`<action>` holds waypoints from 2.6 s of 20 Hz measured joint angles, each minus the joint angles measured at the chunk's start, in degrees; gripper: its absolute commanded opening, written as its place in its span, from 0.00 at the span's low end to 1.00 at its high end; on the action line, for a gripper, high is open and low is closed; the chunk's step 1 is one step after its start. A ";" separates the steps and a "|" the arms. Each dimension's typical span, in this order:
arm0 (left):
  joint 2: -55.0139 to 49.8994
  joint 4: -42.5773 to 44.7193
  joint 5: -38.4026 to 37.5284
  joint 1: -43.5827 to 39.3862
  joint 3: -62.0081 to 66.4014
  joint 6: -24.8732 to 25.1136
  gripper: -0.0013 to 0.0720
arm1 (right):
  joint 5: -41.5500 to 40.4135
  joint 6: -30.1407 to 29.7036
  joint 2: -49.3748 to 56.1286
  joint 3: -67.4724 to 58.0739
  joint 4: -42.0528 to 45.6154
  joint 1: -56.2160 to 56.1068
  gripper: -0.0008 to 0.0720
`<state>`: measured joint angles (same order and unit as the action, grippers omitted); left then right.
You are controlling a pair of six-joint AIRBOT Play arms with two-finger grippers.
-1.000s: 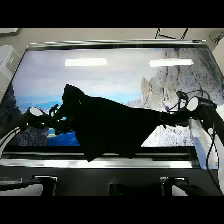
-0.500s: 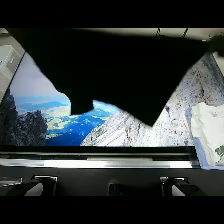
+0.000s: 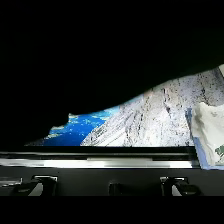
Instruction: Fold the clothes and pants, and hang the long-sleeved shirts on hangers.
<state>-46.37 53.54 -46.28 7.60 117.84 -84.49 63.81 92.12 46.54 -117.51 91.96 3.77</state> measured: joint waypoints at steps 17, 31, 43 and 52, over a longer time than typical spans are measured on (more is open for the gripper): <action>-38.47 -1.70 0.98 -4.76 -42.95 -2.51 0.05 | -4.24 11.93 44.17 31.21 -6.51 -0.02 0.06; -53.96 -9.90 19.76 -7.98 -33.29 7.65 0.05 | -39.28 15.15 51.47 31.34 -13.92 0.09 0.05; -49.44 7.10 -11.74 -6.19 -35.19 1.29 0.05 | -10.88 10.58 49.46 31.78 -11.85 4.92 0.05; -49.53 6.62 -18.75 -5.64 -41.48 -1.88 0.82 | 2.69 5.35 49.64 36.00 -12.33 5.75 0.76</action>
<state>-95.90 60.16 -65.04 1.96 76.36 -86.37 66.50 97.47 96.18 -81.52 79.64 9.52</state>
